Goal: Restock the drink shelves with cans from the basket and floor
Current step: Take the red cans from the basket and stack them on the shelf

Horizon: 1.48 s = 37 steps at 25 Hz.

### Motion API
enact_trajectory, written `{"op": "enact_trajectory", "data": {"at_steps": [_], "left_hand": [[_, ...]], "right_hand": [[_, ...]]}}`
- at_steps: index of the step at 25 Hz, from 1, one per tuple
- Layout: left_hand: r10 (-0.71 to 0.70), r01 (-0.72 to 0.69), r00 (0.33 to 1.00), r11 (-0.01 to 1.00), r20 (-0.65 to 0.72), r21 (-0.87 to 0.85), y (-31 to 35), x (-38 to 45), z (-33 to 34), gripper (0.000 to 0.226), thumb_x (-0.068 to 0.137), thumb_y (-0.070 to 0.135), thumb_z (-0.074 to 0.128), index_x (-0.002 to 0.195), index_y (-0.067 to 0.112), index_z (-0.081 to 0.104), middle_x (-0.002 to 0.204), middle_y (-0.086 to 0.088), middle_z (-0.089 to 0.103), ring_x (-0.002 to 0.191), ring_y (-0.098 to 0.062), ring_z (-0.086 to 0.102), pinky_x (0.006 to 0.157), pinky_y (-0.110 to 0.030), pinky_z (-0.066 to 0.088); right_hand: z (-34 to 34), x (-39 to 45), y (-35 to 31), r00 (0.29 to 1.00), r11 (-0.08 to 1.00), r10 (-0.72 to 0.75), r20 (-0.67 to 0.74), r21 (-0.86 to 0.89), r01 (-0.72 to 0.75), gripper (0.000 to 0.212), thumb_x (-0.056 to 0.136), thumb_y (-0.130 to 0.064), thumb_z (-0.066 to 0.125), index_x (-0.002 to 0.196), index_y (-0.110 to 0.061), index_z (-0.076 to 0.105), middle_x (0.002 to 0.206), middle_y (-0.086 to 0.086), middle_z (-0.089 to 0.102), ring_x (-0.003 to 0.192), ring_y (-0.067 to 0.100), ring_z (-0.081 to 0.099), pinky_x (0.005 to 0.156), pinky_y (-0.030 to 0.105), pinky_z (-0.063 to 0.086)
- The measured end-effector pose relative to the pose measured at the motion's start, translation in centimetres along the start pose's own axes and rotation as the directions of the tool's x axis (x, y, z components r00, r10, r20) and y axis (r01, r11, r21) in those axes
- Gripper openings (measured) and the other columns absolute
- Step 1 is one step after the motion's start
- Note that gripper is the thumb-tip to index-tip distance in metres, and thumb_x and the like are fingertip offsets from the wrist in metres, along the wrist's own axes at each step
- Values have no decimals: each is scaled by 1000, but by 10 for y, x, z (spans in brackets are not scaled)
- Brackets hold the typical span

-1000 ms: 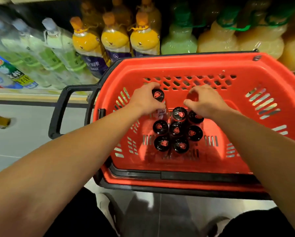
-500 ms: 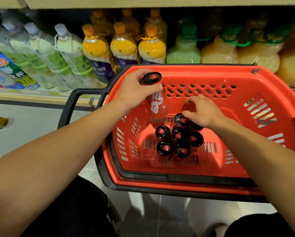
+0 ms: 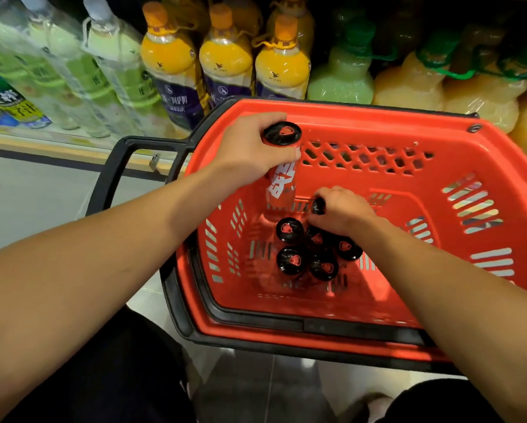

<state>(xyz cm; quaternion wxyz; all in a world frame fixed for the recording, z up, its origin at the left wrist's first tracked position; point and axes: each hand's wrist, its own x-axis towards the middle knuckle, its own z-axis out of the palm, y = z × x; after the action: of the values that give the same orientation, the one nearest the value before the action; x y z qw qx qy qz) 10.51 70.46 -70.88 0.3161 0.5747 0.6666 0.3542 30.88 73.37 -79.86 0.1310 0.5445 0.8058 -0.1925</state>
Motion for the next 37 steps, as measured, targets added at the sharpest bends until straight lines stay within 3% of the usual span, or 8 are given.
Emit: {"op": "enact_trajectory", "data": {"at_steps": [7,11,16,21,25,32,35,37], "left_hand": [[-36,35,999,999,-1,-33,-3,3,-1,73,69,36,85,134,21,58,132,3,61,122,-10,55,108,-31,41],[-29,29,1000,999,-3,-37,-1,3,0,72,69,35,85,134,19,58,131,4,62,120,-9,56,107,-31,42],[-2,2,1000,999,-8,-52,0,2,-2,70,70,35,85,133,19,60,129,4,63,119,-8,56,106,-31,43],[16,-19,998,998,-53,-68,0,-1,-3,70,66,42,85,129,22,63,123,7,66,115,-7,59,103,-32,45],[56,-65,994,993,-95,-101,3,-6,-16,71,58,53,78,123,26,67,117,9,69,111,-6,62,101,-36,48],[39,-127,954,950,-296,-285,41,-7,-61,68,59,43,80,122,23,65,116,4,69,108,-5,63,99,-31,50],[38,-168,933,926,-358,-339,69,-2,-80,58,64,35,80,120,24,65,115,6,68,103,-2,64,93,-24,52],[27,-180,921,915,-389,-361,87,3,-96,59,62,39,79,118,24,68,111,7,70,100,-3,66,92,-30,54]], "right_hand": [[9,11,-9,998,998,64,-11,-16,-64,38,82,-41,64,113,-20,54,113,6,59,110,28,56,108,51,30],[-3,0,-5,990,990,-29,-139,135,48,34,89,-30,56,120,-15,54,121,10,53,111,33,54,90,40,41],[-35,-23,14,957,931,-24,-289,343,126,36,91,-25,58,126,-17,57,123,10,55,115,29,52,91,30,37],[-61,-48,14,902,888,56,-428,434,151,38,75,-20,73,113,-21,66,106,-5,65,99,15,59,82,17,36],[-83,-64,9,832,856,71,-551,461,233,40,66,-27,66,105,-27,69,108,-4,65,98,9,56,86,17,37],[-146,-95,-7,689,817,99,-718,454,356,42,64,-23,61,105,-26,70,104,-5,65,97,9,59,90,20,45],[-178,-107,-16,642,823,83,-762,415,386,41,63,-21,62,102,-28,71,102,-9,65,95,0,57,86,6,39],[-202,-112,-24,611,828,70,-789,387,405,41,63,-23,62,102,-30,71,102,-12,66,96,0,58,88,8,40]]}}
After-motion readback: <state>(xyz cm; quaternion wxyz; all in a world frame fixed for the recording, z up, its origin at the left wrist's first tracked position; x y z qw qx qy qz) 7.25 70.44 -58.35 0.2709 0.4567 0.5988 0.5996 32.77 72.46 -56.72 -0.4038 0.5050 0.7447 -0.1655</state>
